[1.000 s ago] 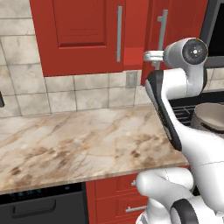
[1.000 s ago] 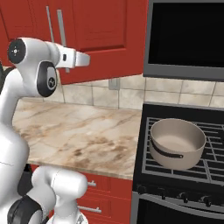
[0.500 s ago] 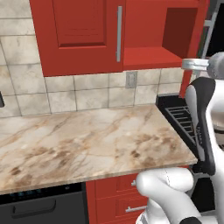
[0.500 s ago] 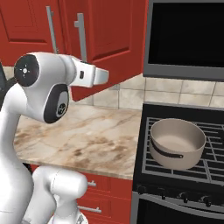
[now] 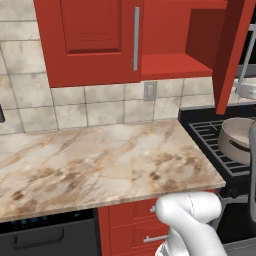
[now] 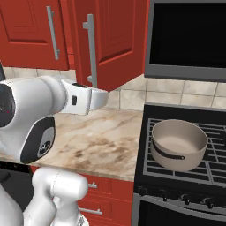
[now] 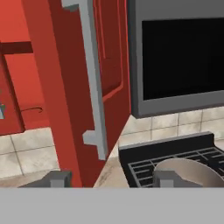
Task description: Open the cabinet and move the ladle to the pot. Then close the cabinet.
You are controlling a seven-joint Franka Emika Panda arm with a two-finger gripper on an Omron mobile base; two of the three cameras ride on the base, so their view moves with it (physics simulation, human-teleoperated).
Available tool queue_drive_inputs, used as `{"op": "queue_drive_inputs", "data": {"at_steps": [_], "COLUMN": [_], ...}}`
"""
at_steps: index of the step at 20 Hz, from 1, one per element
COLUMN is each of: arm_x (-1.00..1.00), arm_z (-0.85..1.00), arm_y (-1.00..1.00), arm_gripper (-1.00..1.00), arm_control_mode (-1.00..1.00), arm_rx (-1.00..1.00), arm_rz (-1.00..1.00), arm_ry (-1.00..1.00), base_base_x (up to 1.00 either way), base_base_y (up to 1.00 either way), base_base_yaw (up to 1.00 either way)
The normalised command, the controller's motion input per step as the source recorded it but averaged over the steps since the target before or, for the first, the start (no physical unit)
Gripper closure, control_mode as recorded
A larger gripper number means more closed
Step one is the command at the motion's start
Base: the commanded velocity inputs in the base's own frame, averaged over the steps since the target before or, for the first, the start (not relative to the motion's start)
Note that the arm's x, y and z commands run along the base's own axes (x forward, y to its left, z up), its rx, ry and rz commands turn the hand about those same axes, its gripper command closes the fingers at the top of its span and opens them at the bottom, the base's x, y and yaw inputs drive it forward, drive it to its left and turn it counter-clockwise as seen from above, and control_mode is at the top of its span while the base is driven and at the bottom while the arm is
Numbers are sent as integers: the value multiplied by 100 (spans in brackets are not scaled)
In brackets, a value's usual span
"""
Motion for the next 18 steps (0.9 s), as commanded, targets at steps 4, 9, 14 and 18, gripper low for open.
{"op": "queue_drive_inputs", "data": {"at_steps": [4, 9, 14, 18], "arm_x": [-100, -65, 11, 57], "arm_z": [0, 1, 0, 0], "arm_y": [82, 100, 97, 68], "arm_gripper": [-100, -100, -100, -100], "arm_control_mode": [-100, -100, -100, -100], "arm_rx": [-1, -5, -5, -1], "arm_rz": [0, 0, -2, -3], "arm_ry": [-4, 0, 2, 5], "base_base_x": [0, 0, 0, 0], "base_base_y": [0, 0, 0, 0], "base_base_yaw": [0, 0, 0, 0]}}
